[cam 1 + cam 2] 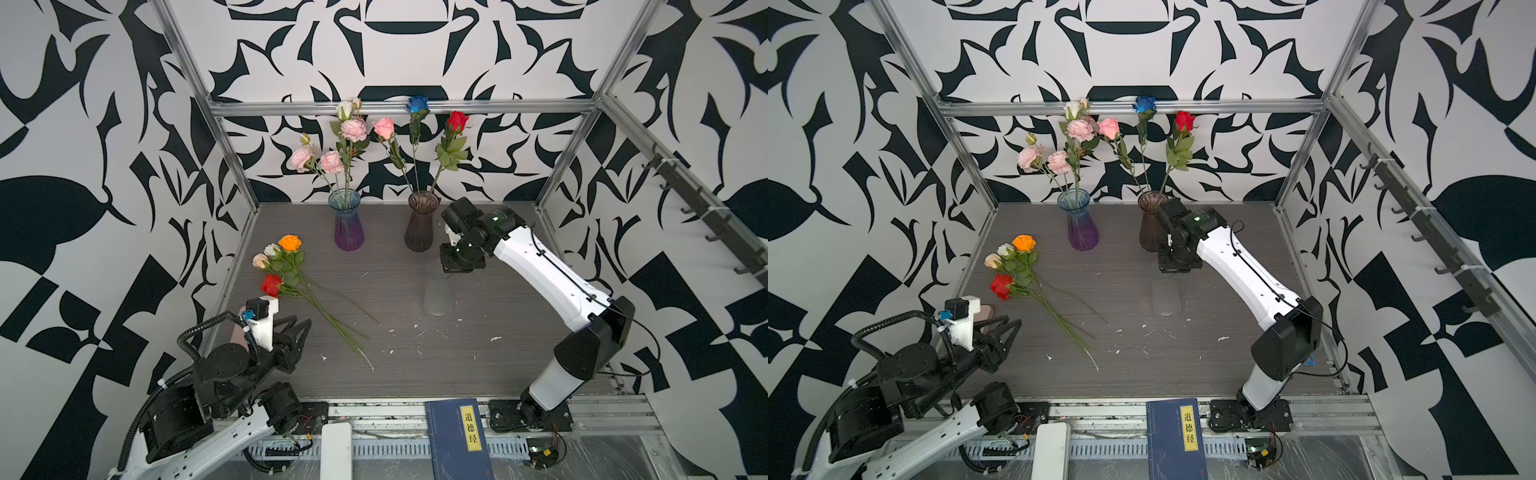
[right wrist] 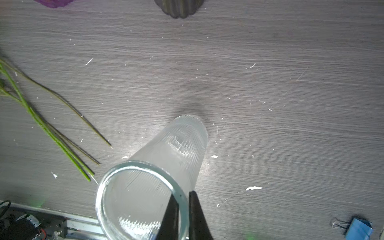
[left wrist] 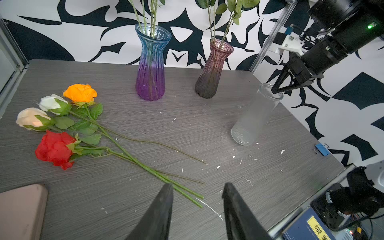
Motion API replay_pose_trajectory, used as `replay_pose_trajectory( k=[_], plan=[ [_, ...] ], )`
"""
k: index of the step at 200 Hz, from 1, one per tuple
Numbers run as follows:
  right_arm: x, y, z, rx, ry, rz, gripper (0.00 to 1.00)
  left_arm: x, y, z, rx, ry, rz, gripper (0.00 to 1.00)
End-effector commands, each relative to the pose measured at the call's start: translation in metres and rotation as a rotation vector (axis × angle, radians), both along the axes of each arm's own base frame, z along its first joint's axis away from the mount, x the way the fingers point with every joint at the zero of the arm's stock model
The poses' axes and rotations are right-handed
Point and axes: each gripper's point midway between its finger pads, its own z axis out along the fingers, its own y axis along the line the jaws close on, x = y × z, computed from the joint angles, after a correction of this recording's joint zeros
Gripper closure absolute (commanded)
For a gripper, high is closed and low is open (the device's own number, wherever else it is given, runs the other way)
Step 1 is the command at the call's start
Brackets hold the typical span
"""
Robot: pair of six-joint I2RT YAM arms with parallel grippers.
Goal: Arrange flowers in a vase
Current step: Place the vase at the center of the table.
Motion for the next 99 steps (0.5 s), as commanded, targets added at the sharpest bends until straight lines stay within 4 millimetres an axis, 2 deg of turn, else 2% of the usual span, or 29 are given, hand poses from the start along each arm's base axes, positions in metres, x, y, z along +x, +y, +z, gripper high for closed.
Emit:
replay_pose_trajectory(
  k=[1,61,70,88,99],
  plan=[
    [0.002,-0.002,0.019,0.035,-0.077,-0.013,1.0,0.001,0.0,-0.003,0.001,0.008,0.009,0.56],
    [-0.003,-0.001,0.013,0.066,-0.073,-0.02,1.0,0.002,-0.002,-0.007,0.015,0.021,0.008,0.56],
    [-0.003,-0.002,0.014,0.063,-0.079,-0.024,0.95,0.004,-0.002,-0.008,0.019,0.025,0.017,0.56],
    [-0.002,-0.006,0.021,0.064,-0.109,-0.039,0.74,0.007,-0.001,-0.01,0.035,0.036,0.039,0.52],
    [0.0,-0.009,0.028,0.072,-0.127,-0.049,0.69,0.011,-0.003,-0.01,0.053,0.04,0.048,0.49]
  ],
)
